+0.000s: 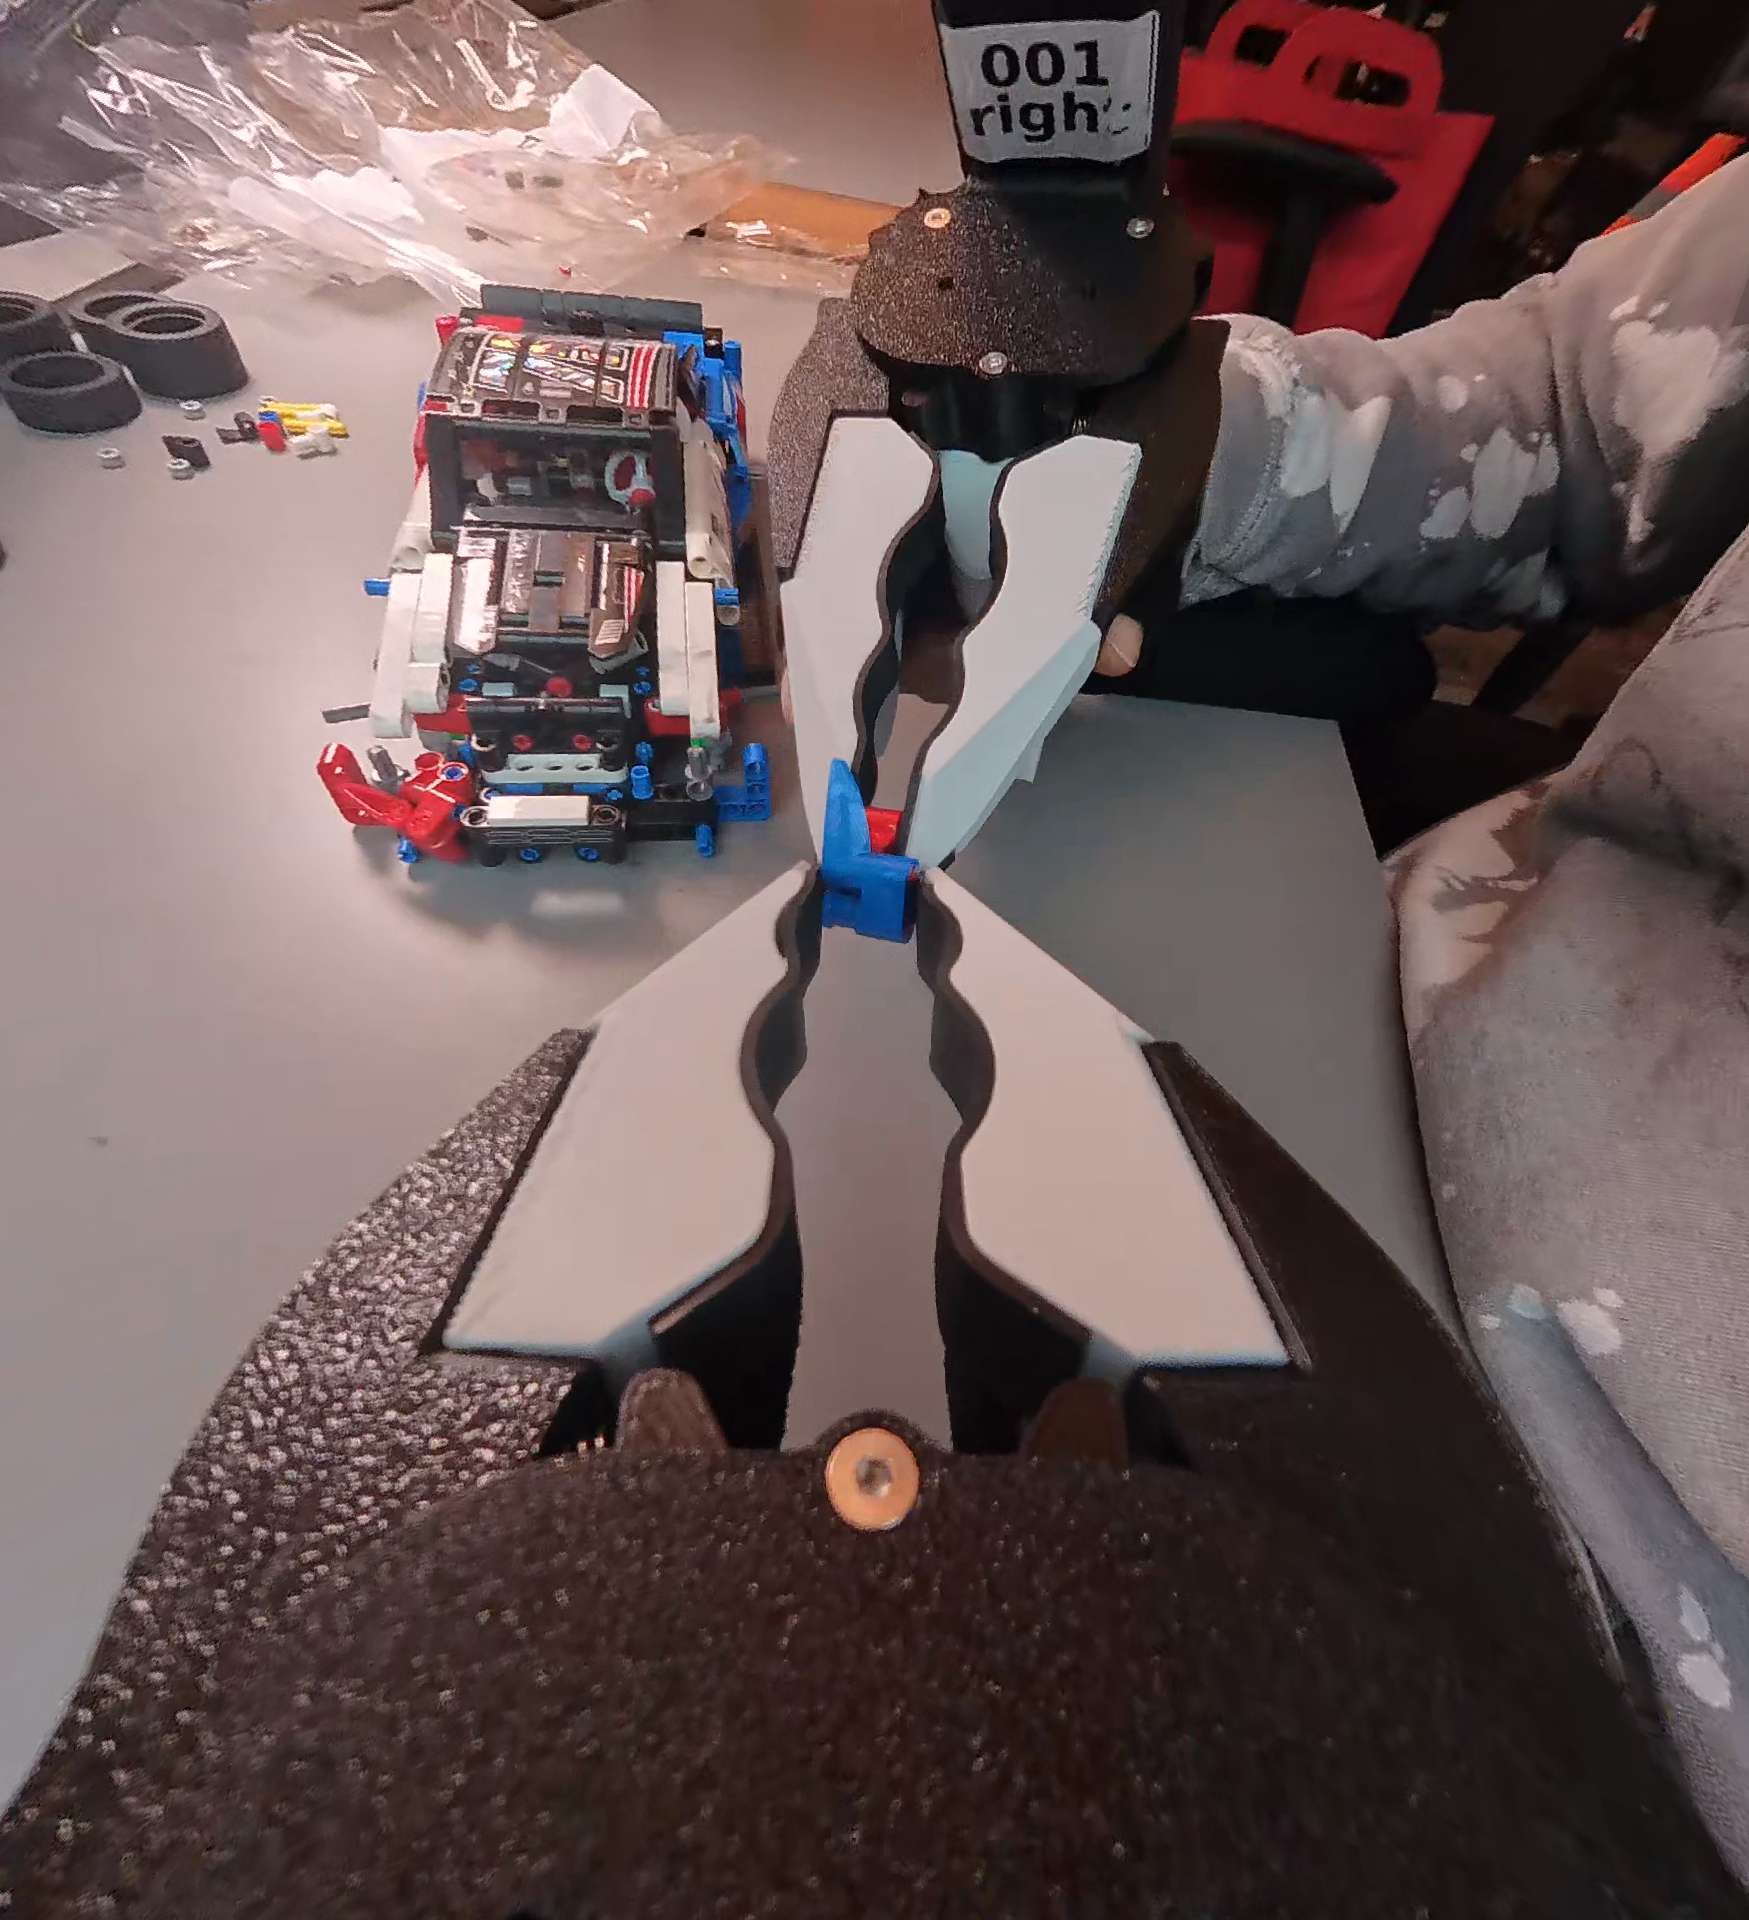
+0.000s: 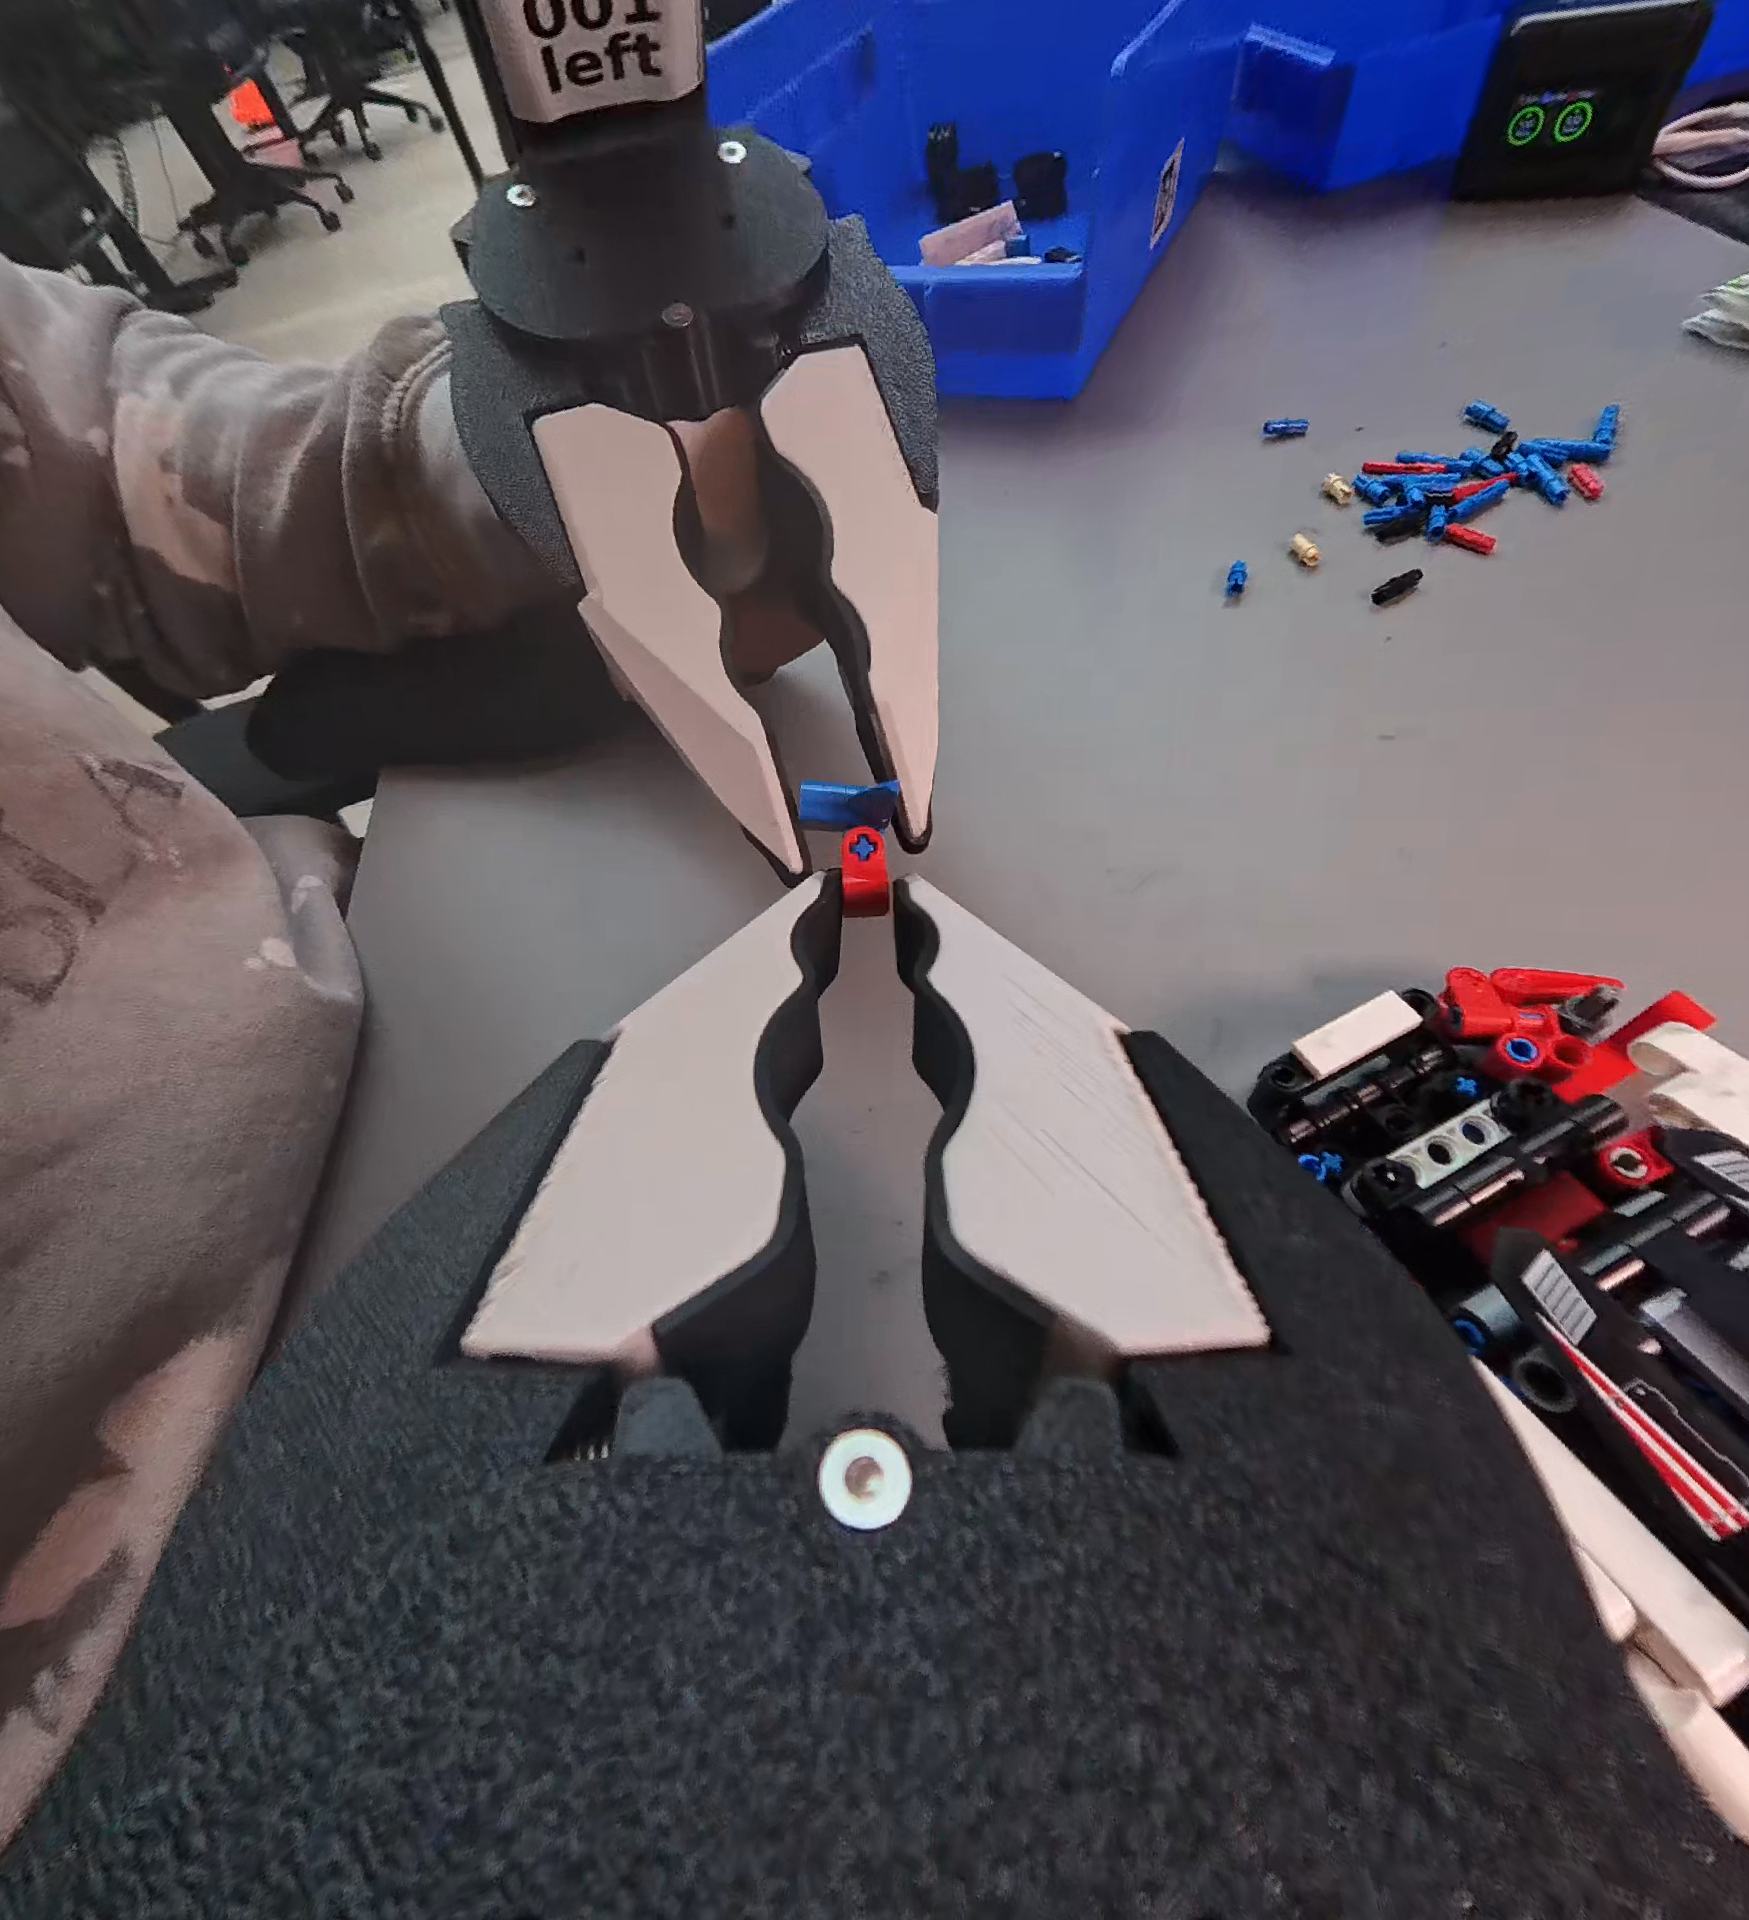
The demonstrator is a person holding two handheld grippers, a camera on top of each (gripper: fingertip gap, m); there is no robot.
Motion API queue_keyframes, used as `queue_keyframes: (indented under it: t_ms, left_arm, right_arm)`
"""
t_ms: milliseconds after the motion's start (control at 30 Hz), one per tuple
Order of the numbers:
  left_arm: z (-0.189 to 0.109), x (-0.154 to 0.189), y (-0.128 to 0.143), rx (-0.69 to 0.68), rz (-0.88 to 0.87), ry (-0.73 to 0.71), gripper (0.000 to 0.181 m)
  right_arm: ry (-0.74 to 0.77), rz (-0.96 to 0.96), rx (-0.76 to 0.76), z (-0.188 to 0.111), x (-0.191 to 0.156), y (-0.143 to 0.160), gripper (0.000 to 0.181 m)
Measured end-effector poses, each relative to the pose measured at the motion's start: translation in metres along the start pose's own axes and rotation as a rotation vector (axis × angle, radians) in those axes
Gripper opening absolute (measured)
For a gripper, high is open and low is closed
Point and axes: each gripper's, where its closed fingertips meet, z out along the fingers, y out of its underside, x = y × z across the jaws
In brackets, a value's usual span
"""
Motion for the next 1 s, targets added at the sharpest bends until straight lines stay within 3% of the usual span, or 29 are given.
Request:
queue_keyframes:
  t_ms: [567, 767, 1000]
  left_arm:
    - [0.0, 0.007, 0.004, -0.03, 0.01, 0.031, 0.016]
    - [0.001, 0.008, 0.003, -0.025, 0.004, 0.033, 0.016]
    - [-0.006, 0.011, -0.009, 0.062, -0.094, 0.105, 0.024]
  right_arm:
    - [-0.079, -0.045, 0.028, -0.01, -0.01, -0.004, 0.014]
    - [-0.036, -0.085, -0.001, -0.005, -0.009, 0.0, 0.007]
    - [-0.098, -0.021, 0.145, -0.017, -0.013, -0.022, 0.006]
